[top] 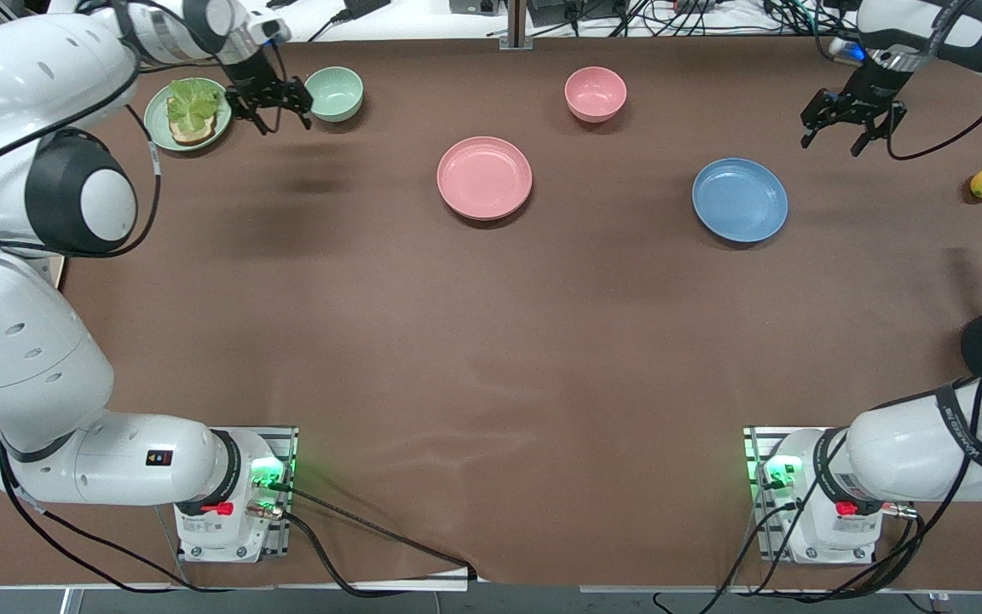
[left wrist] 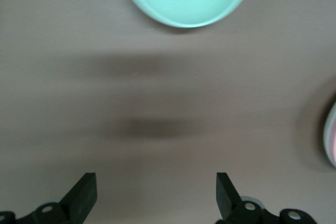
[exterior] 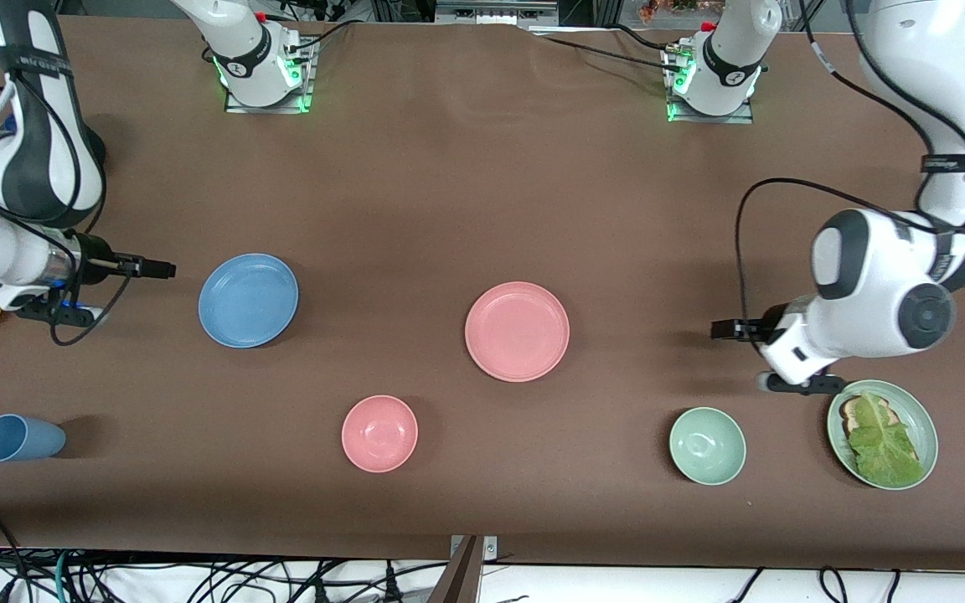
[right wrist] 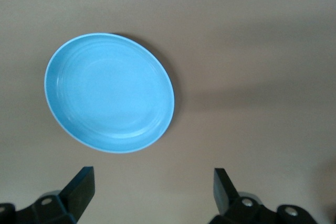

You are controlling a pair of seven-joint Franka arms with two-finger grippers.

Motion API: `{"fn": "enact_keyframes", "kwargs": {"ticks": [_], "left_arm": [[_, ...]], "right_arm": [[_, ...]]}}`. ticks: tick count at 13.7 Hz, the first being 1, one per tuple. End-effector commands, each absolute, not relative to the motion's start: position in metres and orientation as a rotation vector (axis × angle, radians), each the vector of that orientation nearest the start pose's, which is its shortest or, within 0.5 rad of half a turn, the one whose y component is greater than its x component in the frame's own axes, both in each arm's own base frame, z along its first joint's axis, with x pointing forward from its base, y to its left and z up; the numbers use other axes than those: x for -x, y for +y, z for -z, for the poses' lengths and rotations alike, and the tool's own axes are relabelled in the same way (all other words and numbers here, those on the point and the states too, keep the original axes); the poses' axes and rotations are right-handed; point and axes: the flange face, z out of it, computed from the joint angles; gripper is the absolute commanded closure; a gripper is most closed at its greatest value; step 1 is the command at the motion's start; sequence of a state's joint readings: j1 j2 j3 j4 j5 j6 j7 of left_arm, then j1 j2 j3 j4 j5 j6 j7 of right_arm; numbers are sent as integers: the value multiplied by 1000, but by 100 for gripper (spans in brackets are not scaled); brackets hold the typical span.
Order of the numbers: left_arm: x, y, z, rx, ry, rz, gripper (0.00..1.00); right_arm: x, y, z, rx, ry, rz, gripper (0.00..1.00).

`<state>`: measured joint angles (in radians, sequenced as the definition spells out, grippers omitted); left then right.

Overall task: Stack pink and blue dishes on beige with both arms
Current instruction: 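Raise the left gripper away while the right gripper reaches the blue plate, then grip the blue plate rim with the right gripper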

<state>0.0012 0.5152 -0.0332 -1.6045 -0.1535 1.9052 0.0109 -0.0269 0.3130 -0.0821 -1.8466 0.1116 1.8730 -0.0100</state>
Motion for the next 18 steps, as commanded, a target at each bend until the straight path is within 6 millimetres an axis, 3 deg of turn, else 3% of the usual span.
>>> {"fn": "enact_keyframes", "kwargs": {"ticks": [1,3,7,11,14,15,18], "left_arm": [[-655,11,-332,3263,-89,-378,0],[-651,30,-343,3264,-134,-390,0],[-639,39,-391,3259,-143,-431,0],[-636,38,-443,3253,-115,-504,0],[-623,28,-481,3252,-86,-495,0],[-618,25,-494,3242,-74,-483,0],[-605,17,-523,3205,-39,-443,0]], "right_arm": [[-598,-62,-294,2953,196,-401,0],[-598,-71,-268,2899,197,-404,0],[-601,-79,-231,2881,206,-387,0],[-603,-76,-209,2871,231,-371,0],[-601,-77,-187,2842,250,-381,0],[-600,-77,-179,2824,271,-382,6],[-599,-82,-176,2816,261,-381,50]]}}
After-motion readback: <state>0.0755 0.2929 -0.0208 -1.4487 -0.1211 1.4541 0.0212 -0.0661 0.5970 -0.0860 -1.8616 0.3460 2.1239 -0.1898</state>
